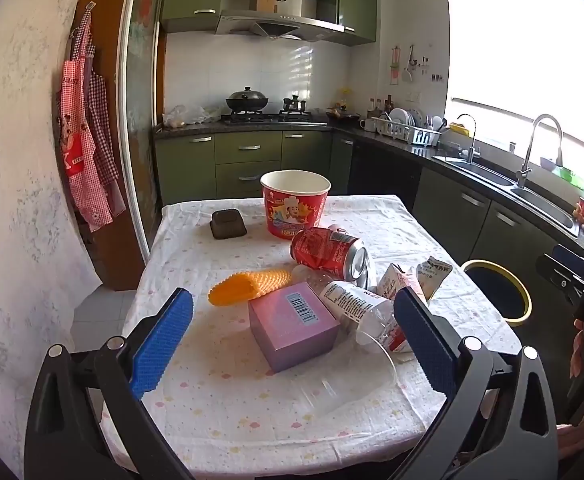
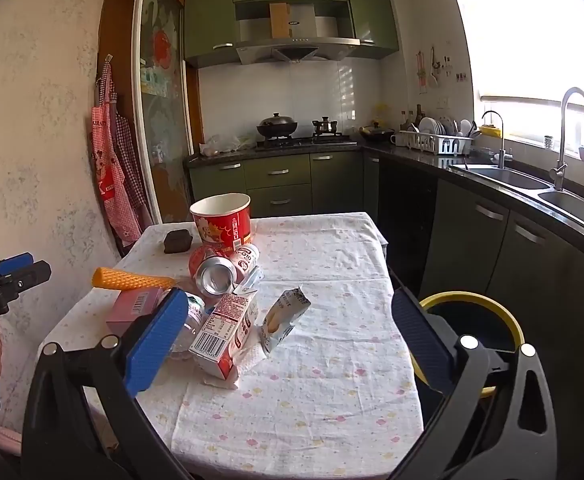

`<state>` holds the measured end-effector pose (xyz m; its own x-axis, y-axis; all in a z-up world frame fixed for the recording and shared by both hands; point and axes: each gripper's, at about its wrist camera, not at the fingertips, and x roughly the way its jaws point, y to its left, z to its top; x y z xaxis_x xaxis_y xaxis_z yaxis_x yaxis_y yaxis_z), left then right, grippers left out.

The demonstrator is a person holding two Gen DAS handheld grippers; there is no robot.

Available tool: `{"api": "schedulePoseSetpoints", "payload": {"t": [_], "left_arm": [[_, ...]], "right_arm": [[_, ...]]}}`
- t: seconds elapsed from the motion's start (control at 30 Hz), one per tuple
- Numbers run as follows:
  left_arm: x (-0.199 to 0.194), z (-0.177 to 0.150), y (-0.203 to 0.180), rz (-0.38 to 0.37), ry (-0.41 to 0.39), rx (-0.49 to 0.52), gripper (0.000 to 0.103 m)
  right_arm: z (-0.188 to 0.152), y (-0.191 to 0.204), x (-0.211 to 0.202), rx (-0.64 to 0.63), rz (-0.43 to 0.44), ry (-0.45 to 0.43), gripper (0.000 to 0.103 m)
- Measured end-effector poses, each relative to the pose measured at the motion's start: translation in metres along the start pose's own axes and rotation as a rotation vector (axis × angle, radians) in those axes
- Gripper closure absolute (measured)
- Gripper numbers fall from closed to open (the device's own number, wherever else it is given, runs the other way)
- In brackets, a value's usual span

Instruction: Collect trash

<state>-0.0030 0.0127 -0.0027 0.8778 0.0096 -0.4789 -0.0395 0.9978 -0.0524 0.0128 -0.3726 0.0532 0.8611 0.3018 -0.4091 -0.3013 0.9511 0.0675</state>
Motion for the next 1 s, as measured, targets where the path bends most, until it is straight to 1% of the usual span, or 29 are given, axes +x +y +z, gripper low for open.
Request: {"api": "schedulePoseSetpoints", "payload": {"t": [0.67, 1.0], "left_arm": [[0.006, -0.003, -0.008, -0.015, 0.017, 0.021, 0.004], [0.009, -0.005, -0.009, -0.022, 0.03, 0.02, 0.004]], "right_arm": [[-0.002, 0.001, 0.004, 0.002, -0.003, 0.008, 0.006], [-0.01, 0.001, 0.009, 0.005, 0.0, 0.014, 0.006]]}}
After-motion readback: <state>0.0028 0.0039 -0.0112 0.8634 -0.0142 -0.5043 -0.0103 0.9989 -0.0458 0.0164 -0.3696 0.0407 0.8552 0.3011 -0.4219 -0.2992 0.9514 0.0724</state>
